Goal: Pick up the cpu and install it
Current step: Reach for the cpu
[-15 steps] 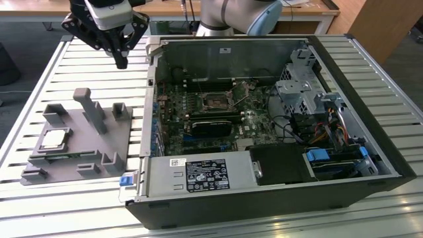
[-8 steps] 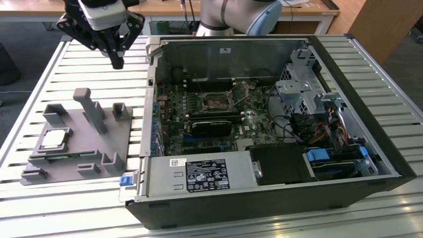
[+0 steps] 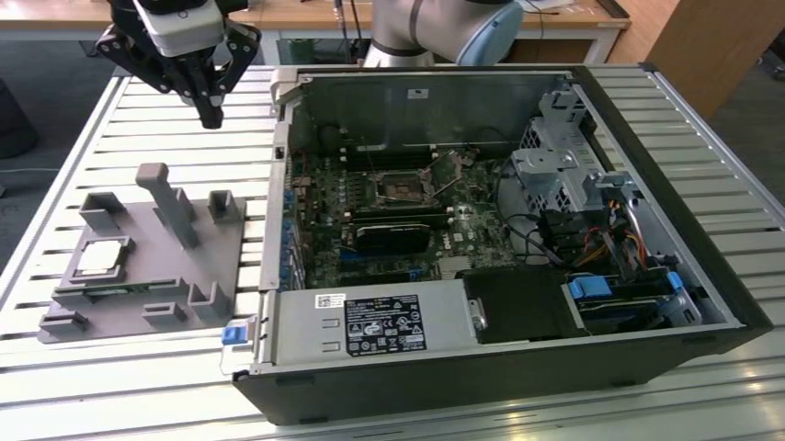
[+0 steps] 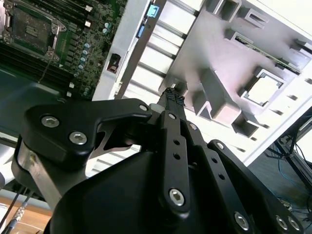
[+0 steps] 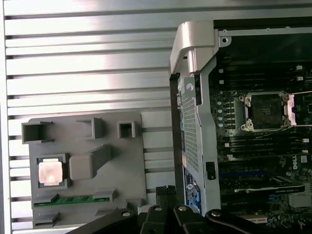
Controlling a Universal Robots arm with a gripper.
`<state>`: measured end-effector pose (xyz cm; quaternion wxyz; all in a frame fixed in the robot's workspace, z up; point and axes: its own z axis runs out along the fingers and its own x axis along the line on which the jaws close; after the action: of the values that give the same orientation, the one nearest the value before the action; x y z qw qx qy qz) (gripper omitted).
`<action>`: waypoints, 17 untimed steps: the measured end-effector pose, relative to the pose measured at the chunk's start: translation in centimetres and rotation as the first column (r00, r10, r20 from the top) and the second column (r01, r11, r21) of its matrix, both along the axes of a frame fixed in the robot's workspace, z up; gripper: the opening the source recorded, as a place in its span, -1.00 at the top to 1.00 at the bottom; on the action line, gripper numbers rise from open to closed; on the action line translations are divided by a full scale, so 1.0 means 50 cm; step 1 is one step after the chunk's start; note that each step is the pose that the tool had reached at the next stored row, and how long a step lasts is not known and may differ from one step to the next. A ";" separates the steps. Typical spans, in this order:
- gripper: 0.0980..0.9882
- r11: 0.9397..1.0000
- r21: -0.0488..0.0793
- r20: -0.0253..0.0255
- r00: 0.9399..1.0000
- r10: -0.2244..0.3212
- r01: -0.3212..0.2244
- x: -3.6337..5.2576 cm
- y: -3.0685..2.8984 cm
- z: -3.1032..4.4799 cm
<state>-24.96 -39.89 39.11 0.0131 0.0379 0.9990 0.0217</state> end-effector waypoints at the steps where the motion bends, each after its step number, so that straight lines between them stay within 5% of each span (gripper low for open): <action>1: 0.98 1.000 0.000 0.000 1.000 0.000 0.000 -0.002 0.000 0.000; 17: 0.98 1.000 0.000 0.000 1.000 0.000 0.000 -0.027 0.000 -0.001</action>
<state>-26.30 -39.89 39.08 0.0131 0.0379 0.9990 0.0217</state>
